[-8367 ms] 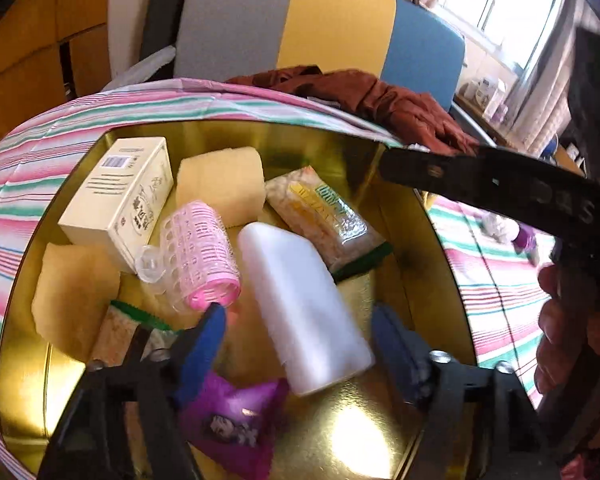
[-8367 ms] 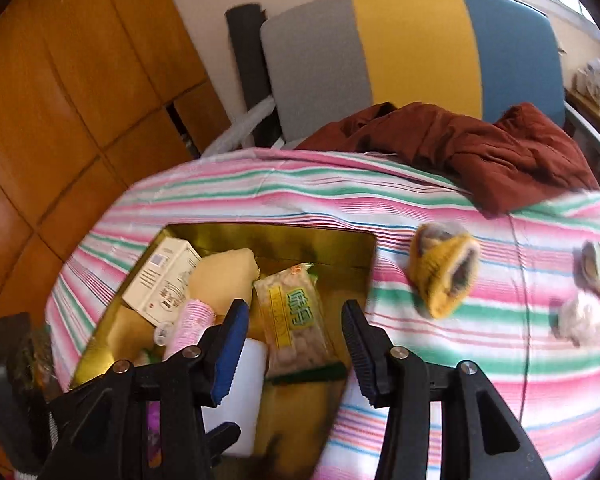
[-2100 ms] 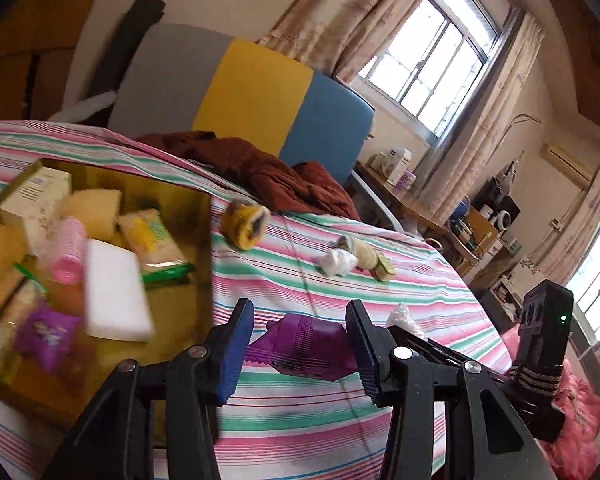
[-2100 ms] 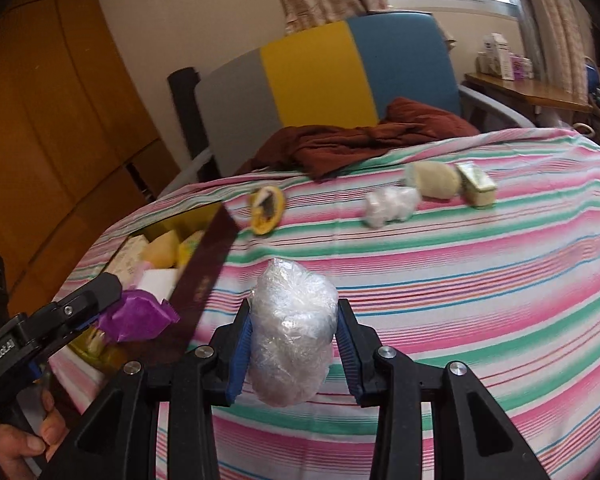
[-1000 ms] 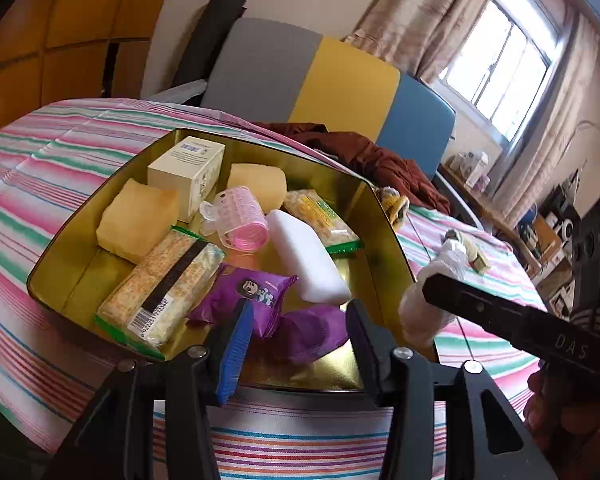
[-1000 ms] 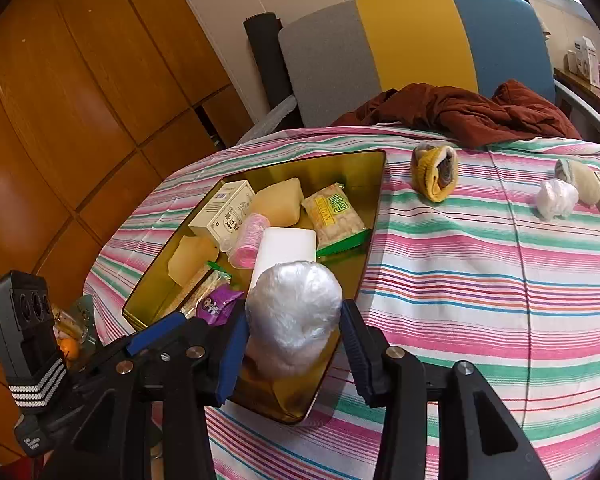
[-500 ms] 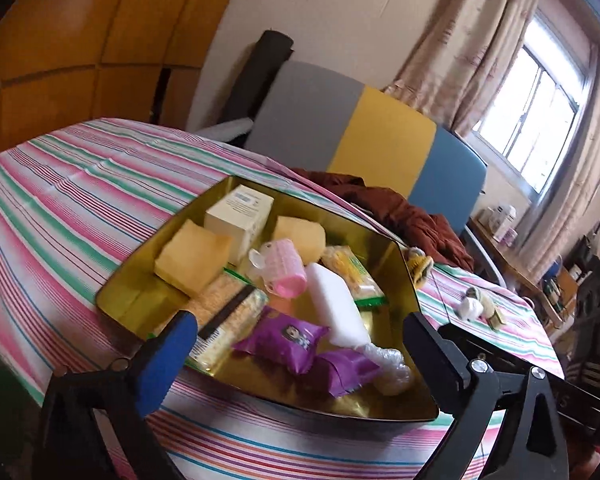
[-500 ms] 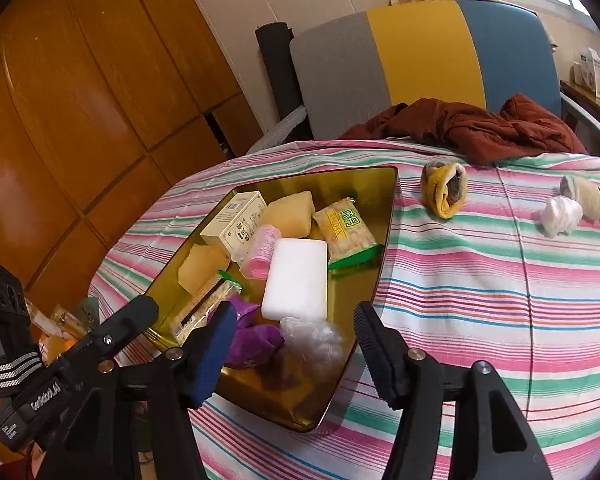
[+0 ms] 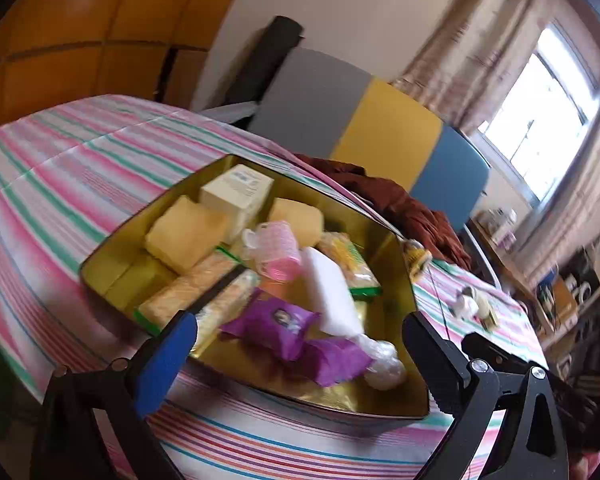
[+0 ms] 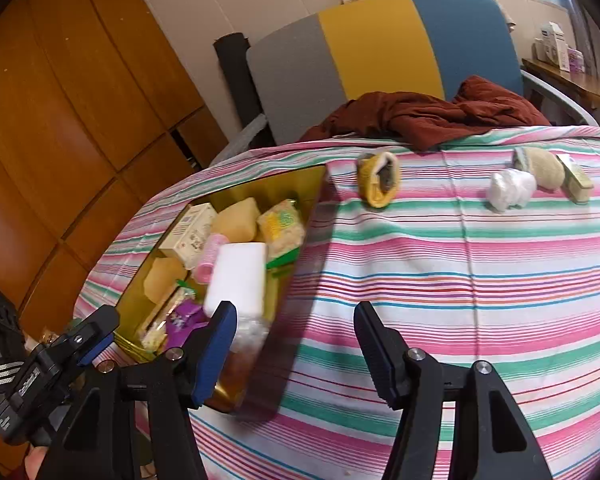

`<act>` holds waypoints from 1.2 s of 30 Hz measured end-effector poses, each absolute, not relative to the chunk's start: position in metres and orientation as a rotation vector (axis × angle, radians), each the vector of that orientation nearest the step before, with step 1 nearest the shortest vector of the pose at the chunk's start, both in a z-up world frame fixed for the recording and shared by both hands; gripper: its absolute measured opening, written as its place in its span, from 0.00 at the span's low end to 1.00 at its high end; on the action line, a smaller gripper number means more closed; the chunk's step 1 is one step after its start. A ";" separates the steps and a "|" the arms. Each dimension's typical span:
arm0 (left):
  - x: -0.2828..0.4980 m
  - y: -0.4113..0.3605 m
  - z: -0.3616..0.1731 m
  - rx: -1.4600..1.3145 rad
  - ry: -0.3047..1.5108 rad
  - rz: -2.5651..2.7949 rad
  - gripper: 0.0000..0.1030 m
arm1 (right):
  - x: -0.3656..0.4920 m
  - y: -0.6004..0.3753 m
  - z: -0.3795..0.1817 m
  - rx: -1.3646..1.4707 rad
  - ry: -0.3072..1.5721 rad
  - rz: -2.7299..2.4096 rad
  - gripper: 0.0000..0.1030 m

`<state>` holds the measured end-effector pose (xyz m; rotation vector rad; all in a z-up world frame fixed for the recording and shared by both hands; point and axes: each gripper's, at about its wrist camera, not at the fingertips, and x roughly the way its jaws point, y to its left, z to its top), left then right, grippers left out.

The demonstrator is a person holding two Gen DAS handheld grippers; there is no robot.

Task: Organize objects
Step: 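Open both tools to drop the purple bag and plastic bundle into the tray, then move the right tool to the green-and-cream box and grasp it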

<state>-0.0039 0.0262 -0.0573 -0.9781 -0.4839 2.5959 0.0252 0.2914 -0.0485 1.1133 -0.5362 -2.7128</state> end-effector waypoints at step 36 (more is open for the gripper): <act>0.030 0.217 -0.042 -0.987 0.050 2.235 1.00 | 0.055 0.444 -0.080 1.271 -0.621 -2.986 0.60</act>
